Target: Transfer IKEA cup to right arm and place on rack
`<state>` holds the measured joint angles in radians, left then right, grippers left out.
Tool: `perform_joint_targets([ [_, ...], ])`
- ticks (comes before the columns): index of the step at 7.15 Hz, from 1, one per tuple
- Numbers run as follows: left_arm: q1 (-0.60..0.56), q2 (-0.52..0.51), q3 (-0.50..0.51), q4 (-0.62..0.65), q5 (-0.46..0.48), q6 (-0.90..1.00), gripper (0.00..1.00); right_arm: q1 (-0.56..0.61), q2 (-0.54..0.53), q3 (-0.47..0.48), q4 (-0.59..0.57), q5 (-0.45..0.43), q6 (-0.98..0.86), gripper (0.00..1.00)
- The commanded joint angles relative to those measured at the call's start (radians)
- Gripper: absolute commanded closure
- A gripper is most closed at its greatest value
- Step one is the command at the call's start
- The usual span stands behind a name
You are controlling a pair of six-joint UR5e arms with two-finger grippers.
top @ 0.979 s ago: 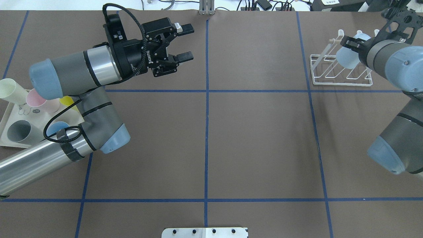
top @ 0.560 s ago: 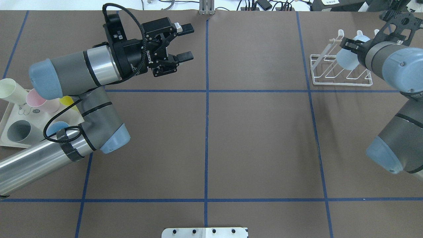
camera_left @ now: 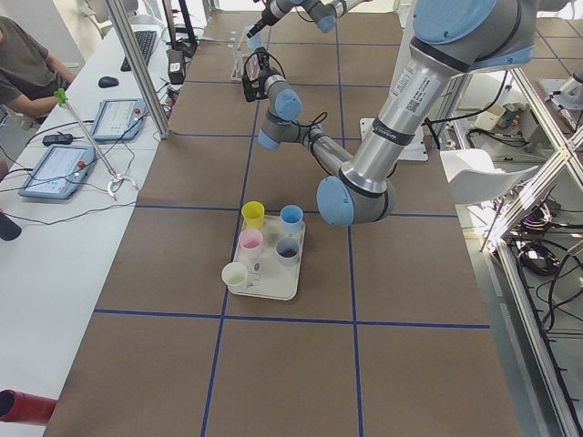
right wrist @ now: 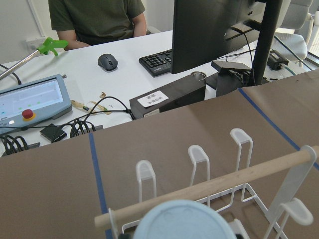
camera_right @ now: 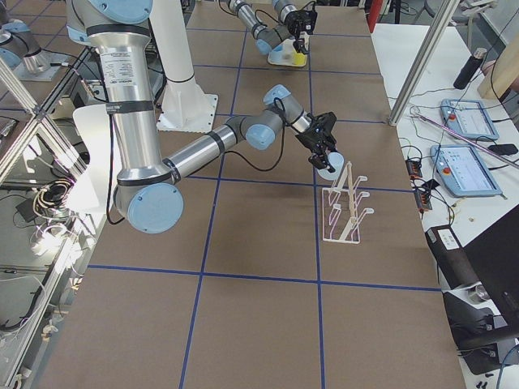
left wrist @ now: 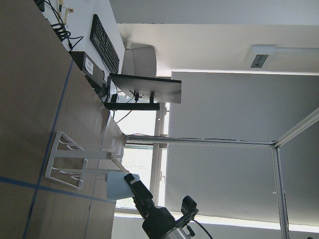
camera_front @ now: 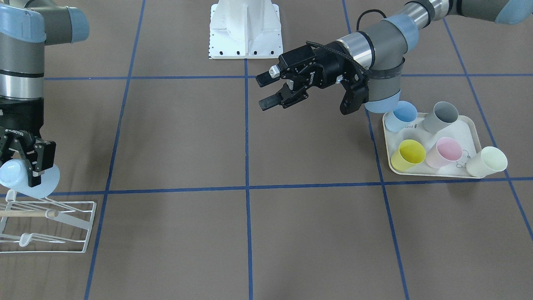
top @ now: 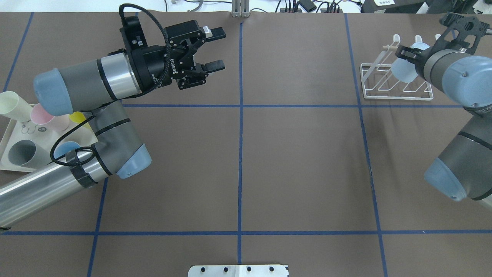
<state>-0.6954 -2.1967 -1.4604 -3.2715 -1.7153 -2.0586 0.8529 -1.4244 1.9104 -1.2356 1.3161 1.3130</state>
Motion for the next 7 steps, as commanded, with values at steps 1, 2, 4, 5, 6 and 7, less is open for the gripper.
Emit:
perform_joint_targets([
  [1, -0.001, 0.000, -0.003, -0.001, -0.001, 0.000, 0.09, 0.000, 0.002, -0.007, 0.002, 0.000, -0.017, 1.00],
  [2, -0.001, 0.000, -0.003, -0.001, -0.001, 0.000, 0.09, 0.000, 0.005, -0.014, 0.002, 0.000, -0.018, 1.00],
  [4, -0.001, 0.002, -0.003, -0.001, -0.001, 0.000, 0.09, -0.002, 0.008, -0.030, 0.004, 0.000, -0.018, 1.00],
  [5, -0.001, 0.002, -0.003, -0.001, -0.001, 0.000, 0.09, -0.002, 0.010, -0.031, 0.004, 0.000, -0.018, 1.00],
  [6, -0.001, 0.002, -0.003, -0.001, -0.001, 0.000, 0.09, -0.005, 0.010, -0.039, 0.004, 0.002, -0.018, 1.00],
  [7, -0.001, 0.002, -0.003, -0.001, -0.001, 0.000, 0.09, -0.006, 0.010, -0.043, 0.004, 0.002, -0.018, 1.00],
])
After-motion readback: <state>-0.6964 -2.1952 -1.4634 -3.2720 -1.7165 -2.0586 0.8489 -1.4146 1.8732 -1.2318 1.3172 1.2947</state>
